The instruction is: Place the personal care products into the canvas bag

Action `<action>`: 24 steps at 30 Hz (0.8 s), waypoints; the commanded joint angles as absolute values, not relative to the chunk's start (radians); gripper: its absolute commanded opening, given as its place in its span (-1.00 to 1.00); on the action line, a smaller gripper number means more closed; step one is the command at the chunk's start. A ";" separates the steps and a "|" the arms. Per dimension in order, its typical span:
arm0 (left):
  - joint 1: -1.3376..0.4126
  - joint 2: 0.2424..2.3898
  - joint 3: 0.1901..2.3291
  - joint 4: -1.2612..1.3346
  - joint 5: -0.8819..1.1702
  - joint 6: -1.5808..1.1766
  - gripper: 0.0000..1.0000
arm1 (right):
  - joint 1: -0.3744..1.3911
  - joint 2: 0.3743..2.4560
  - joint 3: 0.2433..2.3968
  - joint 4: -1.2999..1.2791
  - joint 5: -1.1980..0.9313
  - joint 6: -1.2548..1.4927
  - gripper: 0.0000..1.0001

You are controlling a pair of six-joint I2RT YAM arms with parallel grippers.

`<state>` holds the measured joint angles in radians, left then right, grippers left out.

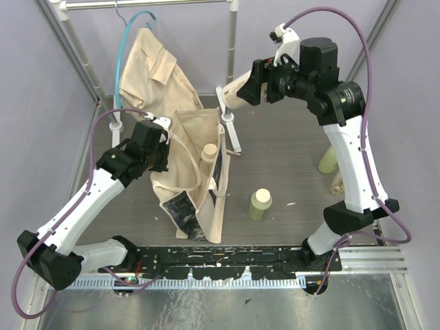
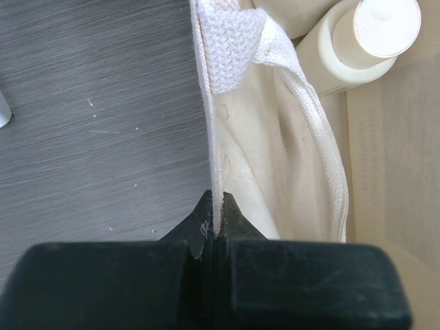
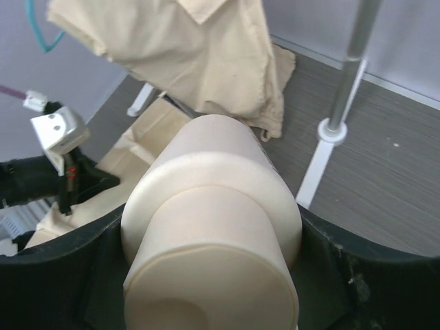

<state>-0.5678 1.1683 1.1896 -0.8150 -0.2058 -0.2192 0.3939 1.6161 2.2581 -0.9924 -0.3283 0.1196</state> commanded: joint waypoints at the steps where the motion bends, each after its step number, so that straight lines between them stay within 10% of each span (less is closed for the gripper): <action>1: -0.578 1.175 1.202 -0.756 -0.166 -0.204 -1.00 | 0.454 1.617 2.285 -0.849 -0.465 0.134 -0.99; 24: -0.600 1.119 1.195 -0.790 -0.247 -0.201 -1.00 | 0.717 1.904 2.427 -1.249 -0.246 0.173 -0.99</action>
<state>-0.5926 1.1385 1.1893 -0.8158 -0.2211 -0.2096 0.6937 1.9419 2.3924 -1.2259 -0.2733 0.1455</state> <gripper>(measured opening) 0.019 0.768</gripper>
